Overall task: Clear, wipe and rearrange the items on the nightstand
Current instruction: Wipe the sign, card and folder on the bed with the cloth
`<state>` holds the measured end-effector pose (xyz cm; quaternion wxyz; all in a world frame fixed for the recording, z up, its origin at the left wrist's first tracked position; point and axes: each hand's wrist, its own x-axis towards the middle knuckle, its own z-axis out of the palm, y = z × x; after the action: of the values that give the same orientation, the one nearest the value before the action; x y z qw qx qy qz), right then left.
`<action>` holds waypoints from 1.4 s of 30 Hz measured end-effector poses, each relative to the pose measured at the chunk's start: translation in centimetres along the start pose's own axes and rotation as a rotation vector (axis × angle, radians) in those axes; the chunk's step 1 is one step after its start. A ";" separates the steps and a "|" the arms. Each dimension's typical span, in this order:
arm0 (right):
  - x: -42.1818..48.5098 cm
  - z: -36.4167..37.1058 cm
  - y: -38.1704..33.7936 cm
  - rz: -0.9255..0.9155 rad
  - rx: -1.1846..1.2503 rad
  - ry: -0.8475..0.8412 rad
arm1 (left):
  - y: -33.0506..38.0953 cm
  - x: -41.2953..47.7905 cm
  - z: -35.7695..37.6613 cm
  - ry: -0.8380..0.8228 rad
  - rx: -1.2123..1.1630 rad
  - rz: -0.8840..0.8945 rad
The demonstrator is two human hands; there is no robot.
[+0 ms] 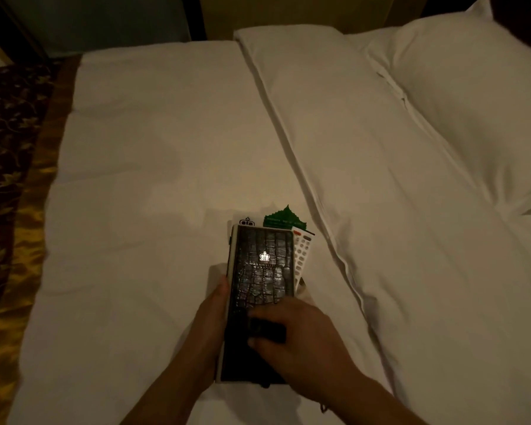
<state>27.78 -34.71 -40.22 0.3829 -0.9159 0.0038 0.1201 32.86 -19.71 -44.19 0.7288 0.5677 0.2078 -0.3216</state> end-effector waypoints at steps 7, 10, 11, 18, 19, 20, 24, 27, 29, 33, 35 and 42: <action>2.9 -6.2 3.8 0.229 -0.006 0.492 | -0.4 -0.8 -0.7 -0.015 0.067 0.058; 2.3 -5.9 3.1 0.222 0.254 0.345 | -0.2 -1.0 -0.8 -0.046 0.037 0.036; 2.3 -5.7 3.0 0.227 0.261 0.310 | -0.2 -1.1 -0.8 -0.048 0.035 0.029; 6.0 -8.7 3.1 0.267 0.110 0.545 | -0.4 -1.7 -1.0 -0.085 0.157 0.065; 6.1 -8.8 3.1 0.244 0.089 0.546 | -0.4 -1.8 -1.0 -0.089 0.179 0.075; 5.9 -8.8 3.2 0.219 0.052 0.527 | -0.4 -1.8 -1.0 -0.096 0.195 0.082; 4.3 -9.6 4.9 0.294 -0.022 0.525 | -0.6 -2.1 -1.5 -0.126 0.189 0.054; 2.8 -9.7 5.2 0.364 0.461 0.572 | -0.9 -2.2 -2.0 -0.161 0.073 -0.021; 2.2 -8.9 4.1 0.333 0.770 0.461 | -1.3 -2.2 -1.9 -0.184 -0.022 -0.104; 1.4 -7.6 2.9 0.235 0.750 0.381 | -1.8 -2.4 -1.3 -0.159 -0.145 -0.270; 1.1 -7.5 2.8 0.269 0.777 0.470 | -2.0 -2.2 -0.8 -0.177 -0.153 -0.282; -3.8 -5.2 1.9 0.309 0.912 0.007 | -1.7 -1.8 0.4 -0.263 -0.363 -0.256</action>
<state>25.08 -40.02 -37.13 0.7231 -0.6438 0.1933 0.1588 30.37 -19.88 -44.03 0.7929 0.3500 0.2356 -0.4396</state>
